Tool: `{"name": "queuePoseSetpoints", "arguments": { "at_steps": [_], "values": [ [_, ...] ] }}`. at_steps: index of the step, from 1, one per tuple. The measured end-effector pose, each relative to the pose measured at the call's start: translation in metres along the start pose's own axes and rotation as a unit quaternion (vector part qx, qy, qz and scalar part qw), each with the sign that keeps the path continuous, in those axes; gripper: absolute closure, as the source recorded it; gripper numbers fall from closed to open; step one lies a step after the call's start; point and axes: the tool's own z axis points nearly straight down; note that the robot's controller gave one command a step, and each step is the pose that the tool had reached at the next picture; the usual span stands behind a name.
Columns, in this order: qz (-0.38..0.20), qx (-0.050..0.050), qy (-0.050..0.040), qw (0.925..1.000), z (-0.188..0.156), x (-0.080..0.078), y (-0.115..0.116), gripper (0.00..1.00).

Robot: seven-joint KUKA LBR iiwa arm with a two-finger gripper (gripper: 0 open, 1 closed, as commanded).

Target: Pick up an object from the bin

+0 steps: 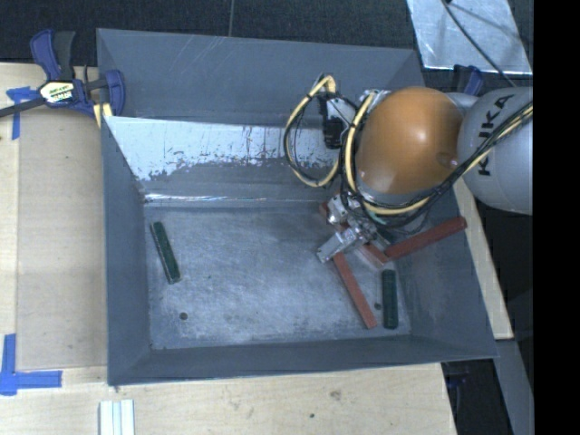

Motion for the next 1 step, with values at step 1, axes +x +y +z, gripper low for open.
{"name": "queuePoseSetpoints", "arguments": {
  "at_steps": [1],
  "values": [
    [-0.017,0.003,0.0021,0.9999,-0.1417,-0.0059,0.0714,1.00]
  ]
}}
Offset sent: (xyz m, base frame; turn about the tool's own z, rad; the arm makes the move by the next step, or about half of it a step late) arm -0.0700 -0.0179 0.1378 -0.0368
